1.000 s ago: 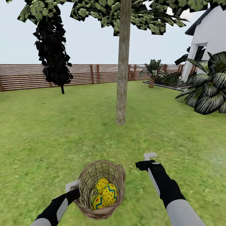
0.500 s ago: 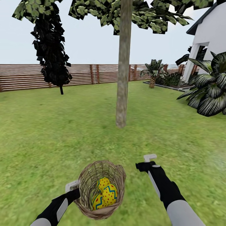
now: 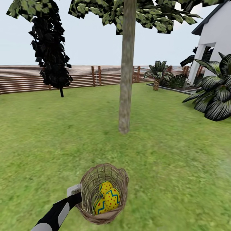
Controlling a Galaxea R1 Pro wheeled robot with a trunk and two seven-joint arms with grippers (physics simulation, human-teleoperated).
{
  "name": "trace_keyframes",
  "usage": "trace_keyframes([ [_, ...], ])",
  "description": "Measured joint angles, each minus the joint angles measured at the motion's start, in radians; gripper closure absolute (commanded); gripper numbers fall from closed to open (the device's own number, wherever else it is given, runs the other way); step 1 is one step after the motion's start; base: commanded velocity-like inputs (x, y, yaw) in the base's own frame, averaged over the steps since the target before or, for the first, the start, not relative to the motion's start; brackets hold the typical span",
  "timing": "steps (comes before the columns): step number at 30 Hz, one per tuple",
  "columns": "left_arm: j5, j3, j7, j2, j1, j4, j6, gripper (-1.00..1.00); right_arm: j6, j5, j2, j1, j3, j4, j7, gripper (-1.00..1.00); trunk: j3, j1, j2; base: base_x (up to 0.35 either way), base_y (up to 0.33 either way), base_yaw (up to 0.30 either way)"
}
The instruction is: Take the three Easter eggs out of the wicker basket on the lawn in the garden, then place them on the lawn next to a single tree (choose any tree) so that all three eggs are next to the same tree and none are left in the basket.
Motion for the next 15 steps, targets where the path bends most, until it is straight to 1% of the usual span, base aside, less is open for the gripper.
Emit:
trace_keyframes([
  [2,0.000,0.000,0.000,0.000,0.000,0.000,0.000,1.00,0.000,-0.001,0.000,0.058,0.000,0.001,0.000,-1.00,0.000,0.000,0.000,0.339,0.000,0.000],
  [4,0.000,0.000,0.000,0.000,0.000,0.000,0.000,1.00,-0.001,0.004,0.002,0.099,0.000,0.002,0.000,-1.00,0.000,0.000,0.000,0.339,0.000,0.000],
  [10,-0.001,0.000,0.000,0.000,0.000,0.000,0.000,1.00,-0.001,0.017,0.002,0.138,0.000,0.007,0.000,-1.00,0.000,0.000,0.000,0.339,0.000,0.000],
  [15,0.000,0.000,0.000,0.000,0.000,0.000,0.000,1.00,-0.001,0.020,0.001,0.141,0.000,0.009,0.000,-1.00,0.000,0.000,0.000,0.339,0.000,0.000],
])
